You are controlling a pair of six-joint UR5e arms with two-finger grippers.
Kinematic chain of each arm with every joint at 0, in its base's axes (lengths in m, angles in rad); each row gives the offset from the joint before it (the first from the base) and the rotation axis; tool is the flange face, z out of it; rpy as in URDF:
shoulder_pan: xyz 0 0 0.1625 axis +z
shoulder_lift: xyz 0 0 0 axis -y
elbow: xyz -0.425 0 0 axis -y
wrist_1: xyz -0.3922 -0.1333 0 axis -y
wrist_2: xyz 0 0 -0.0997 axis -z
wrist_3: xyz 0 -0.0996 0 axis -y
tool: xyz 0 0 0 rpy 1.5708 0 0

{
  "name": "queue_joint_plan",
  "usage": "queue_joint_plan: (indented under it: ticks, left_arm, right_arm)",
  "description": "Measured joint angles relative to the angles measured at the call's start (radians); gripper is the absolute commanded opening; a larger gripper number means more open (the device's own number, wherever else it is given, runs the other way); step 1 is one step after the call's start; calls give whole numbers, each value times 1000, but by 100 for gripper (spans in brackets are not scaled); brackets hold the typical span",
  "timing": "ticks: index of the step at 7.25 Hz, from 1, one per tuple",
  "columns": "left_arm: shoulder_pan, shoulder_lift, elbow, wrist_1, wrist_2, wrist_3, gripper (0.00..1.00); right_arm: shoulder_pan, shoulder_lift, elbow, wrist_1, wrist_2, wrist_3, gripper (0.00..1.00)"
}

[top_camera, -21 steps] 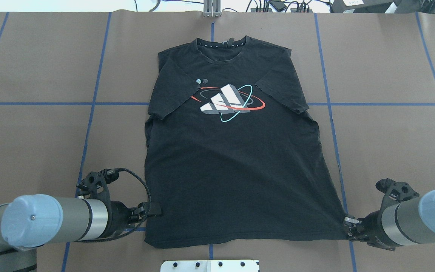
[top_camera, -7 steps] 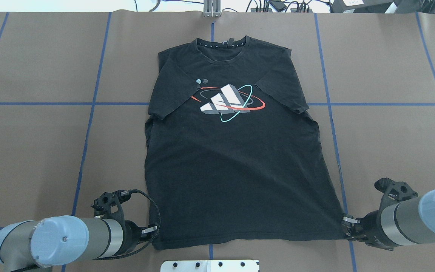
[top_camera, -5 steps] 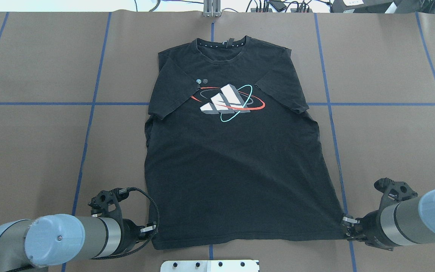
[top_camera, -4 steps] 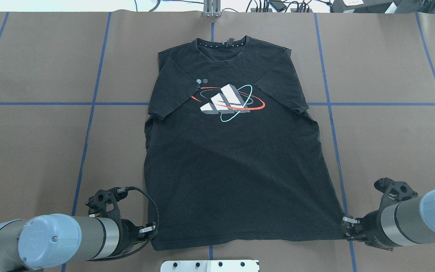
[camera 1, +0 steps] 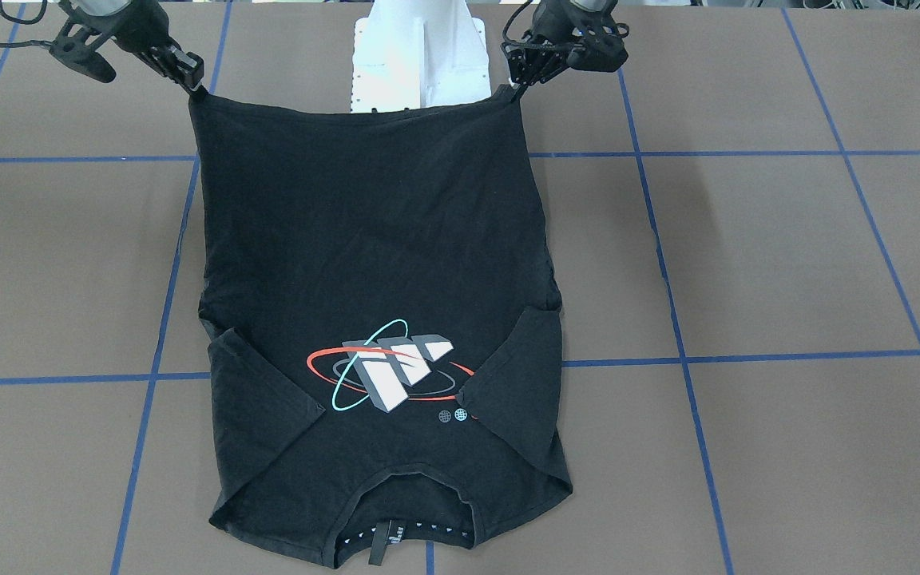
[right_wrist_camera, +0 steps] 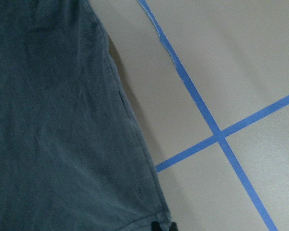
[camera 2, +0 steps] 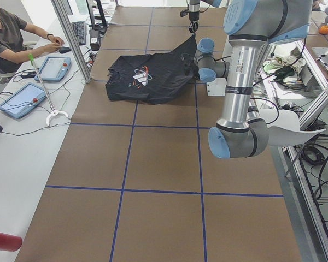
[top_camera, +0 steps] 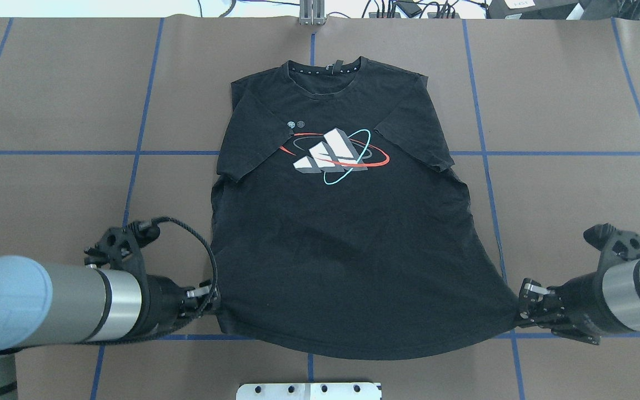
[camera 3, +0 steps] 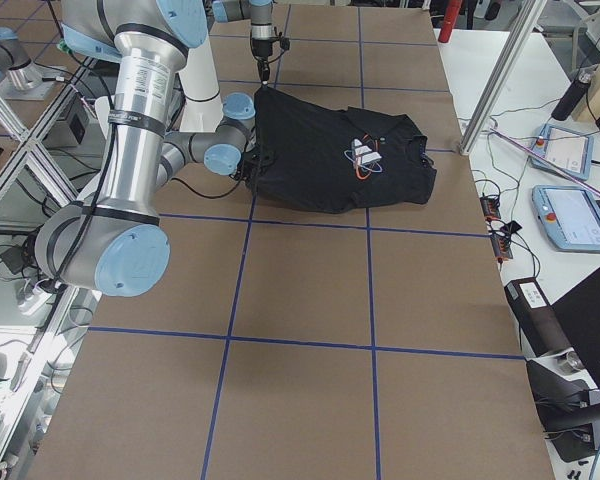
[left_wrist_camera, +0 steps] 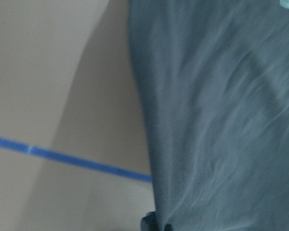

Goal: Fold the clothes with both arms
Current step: 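Grasp both hem corners with the left and right grippers, then lift the hem with both grippers and fold it toward the collar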

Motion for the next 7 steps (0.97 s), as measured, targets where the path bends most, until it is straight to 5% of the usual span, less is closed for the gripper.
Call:
queue_joint_plan:
  ticks: [2, 4, 7]
  left_arm:
    - [-147, -109, 87, -2, -23, 34, 0]
    - [-284, -187, 225, -27, -62, 91, 0]
    - [-407, -229, 473, -221, -94, 170, 0]
  right_arm:
    - [210, 205, -85, -140, 110, -15, 0]
    - [354, 493, -287, -343, 149, -114, 0]
    - [515, 750, -634, -391, 146, -314, 0]
